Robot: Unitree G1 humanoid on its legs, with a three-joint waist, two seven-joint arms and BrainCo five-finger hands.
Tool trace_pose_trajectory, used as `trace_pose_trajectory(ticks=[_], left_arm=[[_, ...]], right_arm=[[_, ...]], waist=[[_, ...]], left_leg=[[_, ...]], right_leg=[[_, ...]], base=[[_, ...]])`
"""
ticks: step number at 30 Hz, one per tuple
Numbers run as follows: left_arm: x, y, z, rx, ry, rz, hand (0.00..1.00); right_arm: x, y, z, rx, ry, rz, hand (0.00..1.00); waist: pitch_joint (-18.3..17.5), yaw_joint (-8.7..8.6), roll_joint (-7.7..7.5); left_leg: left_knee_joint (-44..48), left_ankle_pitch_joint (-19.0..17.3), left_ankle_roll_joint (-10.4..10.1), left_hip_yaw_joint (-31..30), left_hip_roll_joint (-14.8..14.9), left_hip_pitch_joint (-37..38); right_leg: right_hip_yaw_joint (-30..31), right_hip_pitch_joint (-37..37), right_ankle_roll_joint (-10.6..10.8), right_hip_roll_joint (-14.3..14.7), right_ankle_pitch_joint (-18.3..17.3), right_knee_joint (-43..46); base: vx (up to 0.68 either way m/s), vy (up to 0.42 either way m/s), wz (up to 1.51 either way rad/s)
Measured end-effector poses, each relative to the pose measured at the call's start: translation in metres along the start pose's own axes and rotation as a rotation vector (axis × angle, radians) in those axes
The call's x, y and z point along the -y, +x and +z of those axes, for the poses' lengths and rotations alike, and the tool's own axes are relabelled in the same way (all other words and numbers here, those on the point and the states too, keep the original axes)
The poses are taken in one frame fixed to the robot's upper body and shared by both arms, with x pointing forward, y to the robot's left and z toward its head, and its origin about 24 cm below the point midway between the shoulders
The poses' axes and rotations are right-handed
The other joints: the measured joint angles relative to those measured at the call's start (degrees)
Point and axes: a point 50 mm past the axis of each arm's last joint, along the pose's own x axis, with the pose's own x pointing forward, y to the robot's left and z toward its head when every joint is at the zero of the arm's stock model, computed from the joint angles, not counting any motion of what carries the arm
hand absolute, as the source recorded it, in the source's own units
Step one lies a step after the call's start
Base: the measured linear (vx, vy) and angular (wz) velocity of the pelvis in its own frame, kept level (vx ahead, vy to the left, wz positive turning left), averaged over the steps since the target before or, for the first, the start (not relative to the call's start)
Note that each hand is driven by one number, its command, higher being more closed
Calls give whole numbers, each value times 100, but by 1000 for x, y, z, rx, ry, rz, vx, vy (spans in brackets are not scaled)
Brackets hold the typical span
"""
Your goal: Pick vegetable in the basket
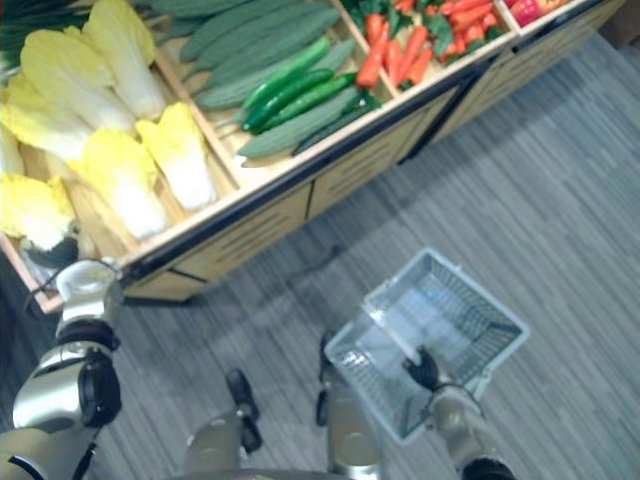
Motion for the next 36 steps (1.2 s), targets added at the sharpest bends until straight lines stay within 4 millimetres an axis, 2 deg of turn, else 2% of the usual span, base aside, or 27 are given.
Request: trace_pose_trajectory(ticks=[8,10,18,22,31,34,36], left_arm=[[1,-1,-5,-39,-21,-9,100],[6,-8,-8,-40,-31,-33,100],[25,-66,-12,43,-167,-184,100],[20,-72,-13,50,-192,-173,100],[5,-86,14,148,-361,-133,100],[3,-101,27,235,-377,-154,100],[4,-112,36,326,-351,-211,100]], right_arm=[[-6,-2,-8,-35,0,25,100],[-7,-3,-9,-44,0,28,100],[-12,-8,-15,-84,32,25,100],[-14,-11,-19,-102,39,22,100],[-22,-24,-37,-185,43,51,100],[-26,-30,-42,-204,43,67,100],[-23,-30,-43,-207,52,51,100]], waist=[[21,-1,4],[24,-1,9],[7,-11,42],[-7,-13,63],[-422,-3,156],[-655,-3,161],[-673,0,169]], left_leg=[[-11,-7,-10,117,9,214],[-11,-12,-15,113,7,279],[-1,-16,-9,-60,-29,489],[1,-8,3,-114,-58,491],[-77,12,20,-247,-74,586],[-101,13,22,-297,-76,598],[-107,8,19,-288,-79,691]], right_leg=[[74,158,1,14,-1,6],[69,227,3,7,-3,8],[-68,467,27,-77,-90,164],[-91,472,24,-113,-99,198],[-221,666,38,-123,-86,89],[-237,724,54,-115,-74,28],[-205,812,59,-85,-71,0]], base=[[13,-9,-6],[0,0,0],[-9,-3,10],[-29,-7,6],[14,-7,7],[48,-9,7],[31,-16,0]])
